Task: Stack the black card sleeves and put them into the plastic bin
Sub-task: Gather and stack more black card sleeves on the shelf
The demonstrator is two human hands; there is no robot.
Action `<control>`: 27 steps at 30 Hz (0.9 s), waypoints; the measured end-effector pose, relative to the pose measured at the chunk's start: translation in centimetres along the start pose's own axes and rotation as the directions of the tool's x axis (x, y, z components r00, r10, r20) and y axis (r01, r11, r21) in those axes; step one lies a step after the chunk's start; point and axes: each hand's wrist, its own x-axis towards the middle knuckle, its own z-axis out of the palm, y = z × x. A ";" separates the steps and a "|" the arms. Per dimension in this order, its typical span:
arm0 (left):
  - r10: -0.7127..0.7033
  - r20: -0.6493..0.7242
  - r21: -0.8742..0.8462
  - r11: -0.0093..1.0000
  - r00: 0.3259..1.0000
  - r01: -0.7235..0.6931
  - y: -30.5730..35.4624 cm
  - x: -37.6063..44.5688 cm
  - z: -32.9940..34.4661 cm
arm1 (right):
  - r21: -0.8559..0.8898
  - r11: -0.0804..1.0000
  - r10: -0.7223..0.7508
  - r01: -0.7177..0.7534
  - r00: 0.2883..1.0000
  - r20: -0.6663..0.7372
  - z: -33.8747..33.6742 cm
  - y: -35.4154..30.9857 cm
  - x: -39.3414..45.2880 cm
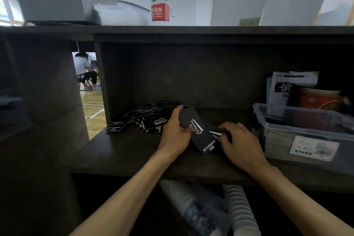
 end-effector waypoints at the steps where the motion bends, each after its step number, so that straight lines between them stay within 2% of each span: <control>1: 0.010 -0.036 0.011 1.000 0.999 -0.010 0.0 0.1 0.3 | 0.004 1.000 0.004 -0.004 1.000 0.003 0.0 -0.1 0.1; 3: 0.032 -0.088 0.111 0.994 0.996 -0.022 0.1 0.0 0.9 | -0.008 1.000 0.012 -0.012 1.000 0.015 0.1 -0.2 0.1; 4: 0.043 -0.091 0.236 0.972 0.995 -0.020 0.1 -0.1 1.2 | -0.019 1.000 0.011 -0.010 1.000 0.022 0.1 -0.3 0.1; 6: 0.059 -0.023 0.521 0.852 0.998 -0.039 -0.2 -0.4 1.6 | -0.037 0.999 0.004 -0.003 1.000 0.026 0.2 -0.3 0.1; 7: 0.069 0.036 0.610 0.789 0.997 -0.077 -0.3 -0.5 1.6 | -0.044 0.999 -0.002 0.003 1.000 0.024 0.2 -0.2 0.1; 9: 0.112 0.104 0.647 0.747 0.988 -0.153 -0.4 -0.2 0.5 | -0.064 0.998 -0.013 0.015 0.999 0.030 0.3 -0.1 0.1; 12: 0.121 0.031 0.698 0.708 0.992 -0.108 -0.9 1.8 -2.7 | -0.100 0.994 -0.048 0.051 0.998 0.033 0.4 0.0 0.1; 14: -0.026 0.039 0.819 0.574 0.999 -0.017 -1.5 3.1 -4.6 | -0.115 0.992 -0.054 0.058 0.998 0.036 0.4 -0.1 0.2; 16: -0.176 0.093 0.897 0.441 0.980 -0.006 -2.3 3.3 -5.7 | -0.142 0.988 -0.054 0.060 0.998 0.043 0.4 -0.1 0.2; 18: -0.128 0.107 0.933 0.357 0.986 -0.055 -3.0 2.9 -6.1 | -0.183 0.981 -0.052 0.059 0.998 0.041 0.5 0.0 0.1; 20: -0.082 0.090 0.922 0.385 0.993 -0.052 -3.2 2.8 -6.4 | -0.221 0.974 -0.040 0.048 0.998 0.042 0.7 0.0 0.1; 22: -0.173 0.078 0.891 0.454 0.982 0.009 -2.8 3.1 -6.8 | -0.252 0.967 -0.010 0.027 0.998 0.069 0.7 0.2 0.1; 27: -0.290 0.114 0.922 0.388 0.950 0.008 -2.2 4.8 -7.4 | -0.185 0.983 0.002 0.019 0.994 0.113 0.8 0.2 0.0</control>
